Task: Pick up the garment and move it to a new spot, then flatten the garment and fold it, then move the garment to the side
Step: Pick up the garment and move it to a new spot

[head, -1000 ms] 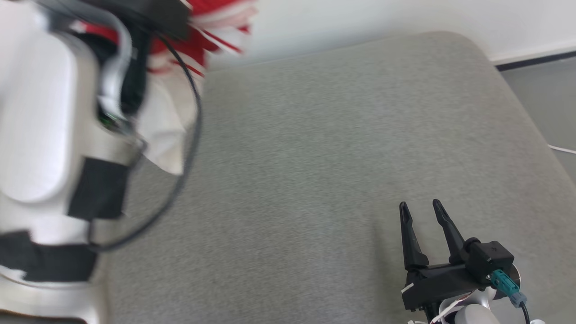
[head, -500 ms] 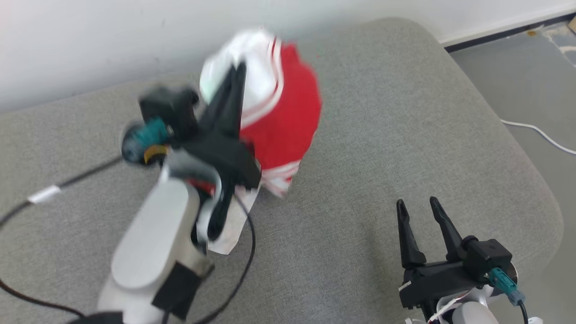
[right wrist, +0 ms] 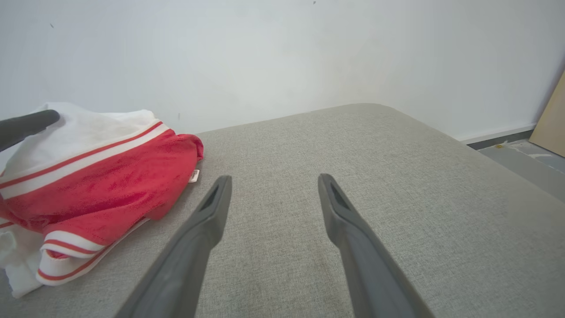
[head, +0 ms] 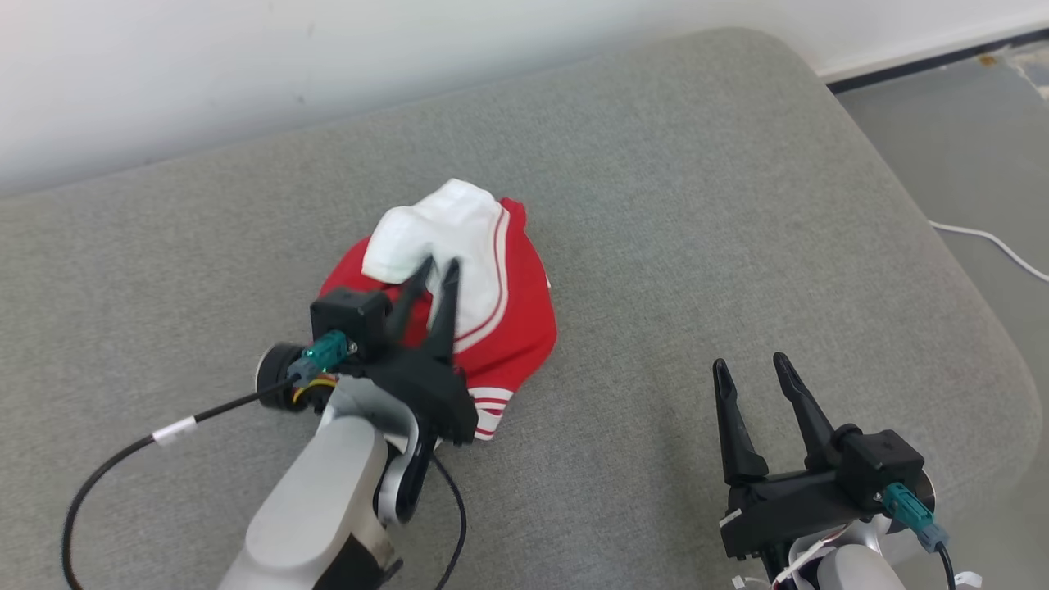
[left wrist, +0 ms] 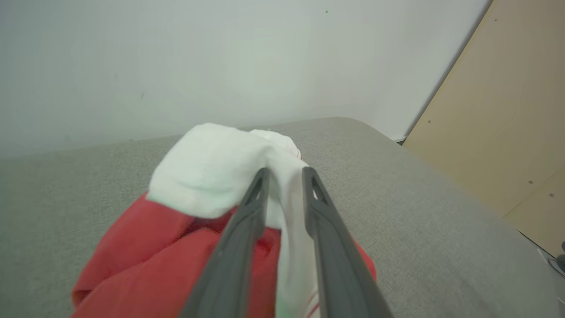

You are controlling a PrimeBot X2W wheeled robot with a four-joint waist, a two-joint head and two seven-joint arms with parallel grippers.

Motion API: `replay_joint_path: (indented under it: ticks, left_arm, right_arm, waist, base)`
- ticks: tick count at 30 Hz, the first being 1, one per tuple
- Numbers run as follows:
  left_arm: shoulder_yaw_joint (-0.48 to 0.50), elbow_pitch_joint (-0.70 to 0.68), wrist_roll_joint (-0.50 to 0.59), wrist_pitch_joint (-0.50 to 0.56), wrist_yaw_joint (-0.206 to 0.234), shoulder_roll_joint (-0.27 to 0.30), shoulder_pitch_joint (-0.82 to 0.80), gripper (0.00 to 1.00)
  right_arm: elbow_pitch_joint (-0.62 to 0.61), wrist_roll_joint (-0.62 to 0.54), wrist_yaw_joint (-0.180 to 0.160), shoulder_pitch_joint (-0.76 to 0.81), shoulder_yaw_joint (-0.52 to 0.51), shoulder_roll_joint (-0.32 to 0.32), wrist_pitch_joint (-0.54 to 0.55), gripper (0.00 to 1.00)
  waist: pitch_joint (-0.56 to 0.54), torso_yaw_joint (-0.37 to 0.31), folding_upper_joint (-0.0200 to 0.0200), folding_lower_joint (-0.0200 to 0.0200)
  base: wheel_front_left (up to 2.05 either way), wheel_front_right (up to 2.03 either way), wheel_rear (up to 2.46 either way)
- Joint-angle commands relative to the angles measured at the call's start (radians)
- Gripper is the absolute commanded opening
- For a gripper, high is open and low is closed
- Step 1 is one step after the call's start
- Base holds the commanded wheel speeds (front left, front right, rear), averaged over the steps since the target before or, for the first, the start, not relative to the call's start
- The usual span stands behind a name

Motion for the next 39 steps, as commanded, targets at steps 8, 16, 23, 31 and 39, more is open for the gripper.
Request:
replay_joint_path:
  ticks: [8, 16, 23, 31, 39]
  left_arm:
    - [0.032, -0.090, 0.047, -0.083, 0.055, 0.047, -0.045, 1.00]
    - [0.086, -0.248, 0.122, -0.100, 0.129, 0.162, 0.047, 1.00]
    - [0.160, -0.406, 0.134, -0.102, 0.165, 0.229, 0.189, 1.00]
    - [0.257, -0.546, 0.170, -0.102, 0.180, 0.245, 0.350, 1.00]
    - [0.326, -0.614, 0.252, -0.102, 0.186, 0.220, 0.505, 1.00]
  right_arm:
    - [-0.010, -0.023, -0.002, 0.041, -0.025, 0.001, -0.001, 1.00]
    - [-0.024, -0.041, -0.002, 0.076, -0.043, 0.002, 0.005, 1.00]
    - [-0.045, -0.047, -0.002, 0.098, -0.041, 0.001, 0.015, 1.00]
    - [-0.066, -0.051, -0.002, 0.116, -0.046, 0.001, 0.032, 1.00]
    - [-0.089, -0.056, -0.002, 0.131, -0.051, 0.001, 0.042, 1.00]
  waist:
    - [-0.083, 0.079, 0.0000, -0.0001]
    - [-0.144, 0.165, 0.0000, -0.0001]
    - [-0.176, 0.222, 0.0000, -0.0001]
    - [-0.193, 0.247, 0.0000, -0.0001]
    - [-0.203, 0.257, 0.0000, -0.0001]
  base:
    - [0.00, 0.00, 0.00]
    - [0.00, 0.00, 0.00]
    - [0.00, 0.00, 0.00]
    - [0.00, 0.00, 0.00]
    - [0.00, 0.00, 0.00]
